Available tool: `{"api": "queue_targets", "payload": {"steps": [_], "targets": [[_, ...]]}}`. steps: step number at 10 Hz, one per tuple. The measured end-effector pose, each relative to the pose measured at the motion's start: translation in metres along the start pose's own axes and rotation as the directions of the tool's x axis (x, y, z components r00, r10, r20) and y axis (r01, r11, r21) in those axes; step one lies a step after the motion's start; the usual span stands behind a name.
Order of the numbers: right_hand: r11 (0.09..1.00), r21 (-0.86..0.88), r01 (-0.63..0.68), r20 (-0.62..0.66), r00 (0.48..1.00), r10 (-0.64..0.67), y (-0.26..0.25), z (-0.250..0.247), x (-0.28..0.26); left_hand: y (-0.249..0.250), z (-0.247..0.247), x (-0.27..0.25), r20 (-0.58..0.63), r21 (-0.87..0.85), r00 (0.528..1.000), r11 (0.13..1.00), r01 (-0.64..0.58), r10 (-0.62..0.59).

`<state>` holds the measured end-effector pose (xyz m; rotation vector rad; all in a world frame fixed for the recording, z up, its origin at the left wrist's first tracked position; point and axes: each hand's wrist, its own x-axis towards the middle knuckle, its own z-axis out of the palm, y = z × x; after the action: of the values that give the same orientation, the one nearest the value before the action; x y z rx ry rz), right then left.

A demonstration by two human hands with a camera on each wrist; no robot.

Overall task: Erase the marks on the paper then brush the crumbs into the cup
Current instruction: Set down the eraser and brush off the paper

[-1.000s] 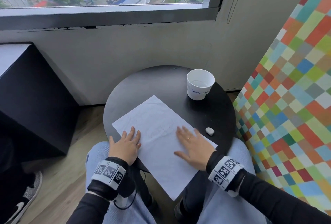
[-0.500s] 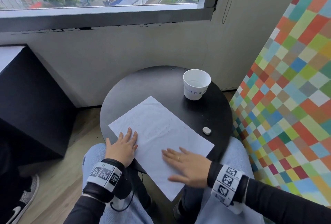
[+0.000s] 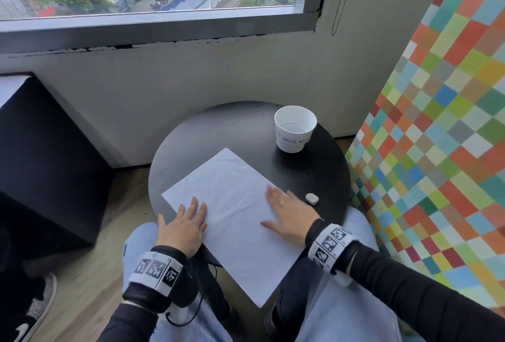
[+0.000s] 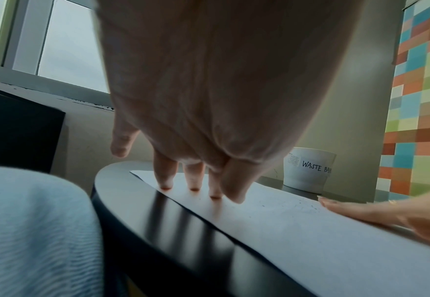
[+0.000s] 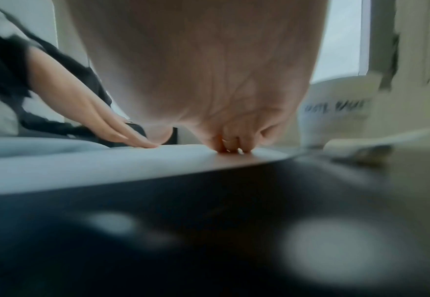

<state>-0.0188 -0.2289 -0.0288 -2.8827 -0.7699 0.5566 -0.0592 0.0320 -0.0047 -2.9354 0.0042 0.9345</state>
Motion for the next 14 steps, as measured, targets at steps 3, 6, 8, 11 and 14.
{"api": "queue_targets", "payload": {"steps": [3, 6, 8, 11, 14], "targets": [[0.997, -0.070, -0.016, 0.022, 1.000, 0.017, -0.021, -0.009, 0.012, 0.001, 0.000, 0.000, 0.000, 0.011, 1.000, 1.000, -0.004, 0.004], [0.997, -0.076, 0.025, 0.087, 0.996, -0.018, -0.033, -0.002, 0.023, 0.000, 0.001, 0.001, -0.008, 0.013, 1.000, 1.000, -0.003, 0.003], [0.996, -0.058, -0.073, 0.018, 0.997, 0.074, -0.026, -0.019, 0.020, 0.001, 0.002, 0.000, -0.010, 0.025, 1.000, 1.000, 0.006, -0.006], [0.998, -0.056, 0.008, 0.083, 0.997, -0.003, -0.020, -0.012, 0.017, 0.001, 0.003, 0.001, -0.010, 0.019, 1.000, 1.000, 0.012, -0.012], [0.998, -0.038, 0.053, 0.038, 0.998, -0.051, -0.019, -0.017, 0.043, 0.002, 0.002, 0.002, -0.028, 0.026, 1.000, 1.000, 0.011, -0.011]]}}
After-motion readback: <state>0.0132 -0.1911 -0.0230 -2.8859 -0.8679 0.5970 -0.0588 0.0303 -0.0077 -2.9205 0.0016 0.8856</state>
